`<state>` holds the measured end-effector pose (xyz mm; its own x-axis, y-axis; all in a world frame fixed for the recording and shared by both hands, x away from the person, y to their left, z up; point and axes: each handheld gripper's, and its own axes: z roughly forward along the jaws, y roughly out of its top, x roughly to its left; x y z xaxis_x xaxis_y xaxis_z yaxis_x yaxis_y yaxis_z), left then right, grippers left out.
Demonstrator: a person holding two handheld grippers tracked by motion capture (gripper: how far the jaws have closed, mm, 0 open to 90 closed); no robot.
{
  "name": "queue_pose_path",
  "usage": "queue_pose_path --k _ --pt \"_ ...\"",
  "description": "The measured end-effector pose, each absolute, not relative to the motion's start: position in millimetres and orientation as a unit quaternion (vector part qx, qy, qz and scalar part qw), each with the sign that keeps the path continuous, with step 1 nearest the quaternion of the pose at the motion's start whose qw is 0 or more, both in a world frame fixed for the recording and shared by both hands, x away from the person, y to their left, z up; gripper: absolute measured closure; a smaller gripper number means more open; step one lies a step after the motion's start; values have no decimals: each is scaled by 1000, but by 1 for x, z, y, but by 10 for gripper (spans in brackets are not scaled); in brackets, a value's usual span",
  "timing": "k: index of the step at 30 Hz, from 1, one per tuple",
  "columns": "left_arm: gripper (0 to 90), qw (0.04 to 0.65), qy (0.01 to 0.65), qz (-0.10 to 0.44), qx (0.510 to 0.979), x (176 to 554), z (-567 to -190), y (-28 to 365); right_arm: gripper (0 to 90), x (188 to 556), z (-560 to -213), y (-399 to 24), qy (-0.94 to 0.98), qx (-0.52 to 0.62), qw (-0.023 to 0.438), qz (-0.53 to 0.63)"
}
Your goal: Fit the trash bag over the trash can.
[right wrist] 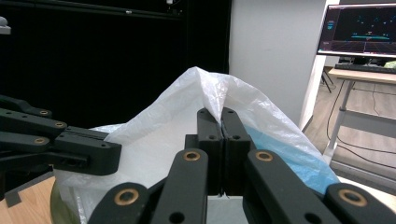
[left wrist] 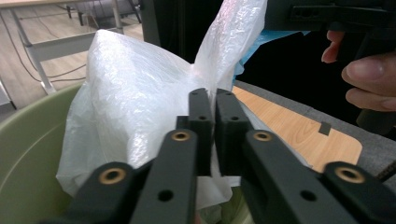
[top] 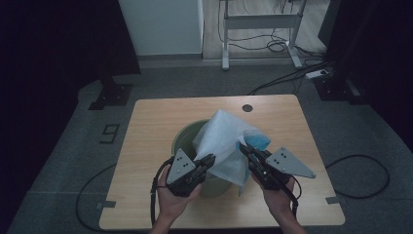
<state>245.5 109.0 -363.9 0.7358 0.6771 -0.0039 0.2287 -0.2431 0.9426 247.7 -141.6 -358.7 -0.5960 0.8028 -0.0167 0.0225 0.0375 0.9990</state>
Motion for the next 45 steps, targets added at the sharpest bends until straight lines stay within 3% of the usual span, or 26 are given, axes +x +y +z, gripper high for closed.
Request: queue_pose_path --k 3,8,9,10,11,12,18,22,36,45 --pt "896 539 300 209 759 247 -364 110 873 247 -359 -142 647 317 315 618" --pt "898 546 317 214 745 251 -363 117 644 242 -361 -141 644 320 316 619" --pt "898 546 317 214 745 251 -363 117 644 242 -361 -141 644 320 316 619" --pt "898 548 325 216 740 252 -363 120 555 237 -364 -140 643 324 322 614" --pt "898 548 325 216 740 252 -363 120 555 237 -364 -140 643 324 322 614" --pt "898 548 331 218 737 253 -363 123 479 232 -368 -139 644 328 321 612" --pt "899 556 351 217 722 253 -363 137 352 213 -389 -142 639 345 302 618" --pt "899 564 360 218 711 254 -361 145 309 205 -404 -144 637 356 280 623" --pt "899 570 389 216 690 255 -359 167 295 194 -453 -138 664 368 239 605" --pt "898 574 395 210 686 256 -361 175 302 199 -467 -125 686 364 256 575"
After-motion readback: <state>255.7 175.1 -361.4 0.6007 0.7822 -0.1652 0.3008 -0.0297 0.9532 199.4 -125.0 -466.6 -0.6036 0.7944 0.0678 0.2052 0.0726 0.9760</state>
